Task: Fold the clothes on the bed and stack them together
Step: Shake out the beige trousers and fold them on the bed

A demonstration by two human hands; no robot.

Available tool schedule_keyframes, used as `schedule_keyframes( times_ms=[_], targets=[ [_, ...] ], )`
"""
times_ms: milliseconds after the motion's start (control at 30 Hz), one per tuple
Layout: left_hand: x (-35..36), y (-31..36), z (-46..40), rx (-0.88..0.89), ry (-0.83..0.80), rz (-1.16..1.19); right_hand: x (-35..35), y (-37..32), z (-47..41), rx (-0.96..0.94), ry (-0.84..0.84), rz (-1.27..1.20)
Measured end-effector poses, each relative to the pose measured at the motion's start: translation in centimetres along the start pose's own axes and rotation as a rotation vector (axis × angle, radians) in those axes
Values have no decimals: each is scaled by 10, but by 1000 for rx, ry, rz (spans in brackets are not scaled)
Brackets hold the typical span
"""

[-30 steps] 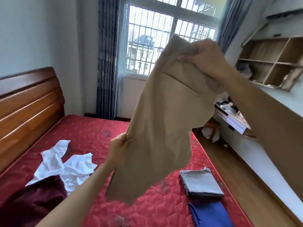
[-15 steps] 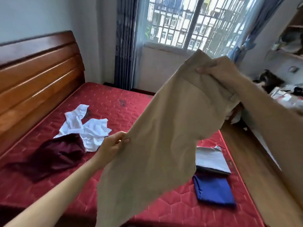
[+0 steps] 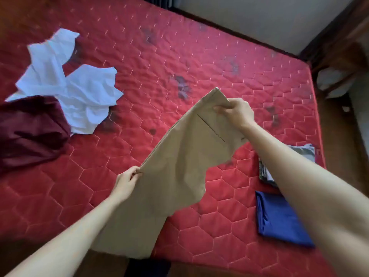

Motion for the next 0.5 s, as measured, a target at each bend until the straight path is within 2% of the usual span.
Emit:
schedule_keyframes(
  times_ms=[167,367,500],
  targets=[
    [22,-12,-61,-102,-4,42,62,22,-87,21,-84,4],
    [19,7,-112,-95,-21,121,78,9,-192,-67,-168,28],
    [24,29,-206,-32,62,48,93,-17,-298,-146,-92,85]
  ],
)
Point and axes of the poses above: each hand's wrist, its own z-axis away from the middle knuckle, its own x-axis out of the palm, y = z × x, the point moved 5 cm from there along -z, towards the middle knuckle, and after that the axes turned 5 degrees about y, right-handed, at the moved point
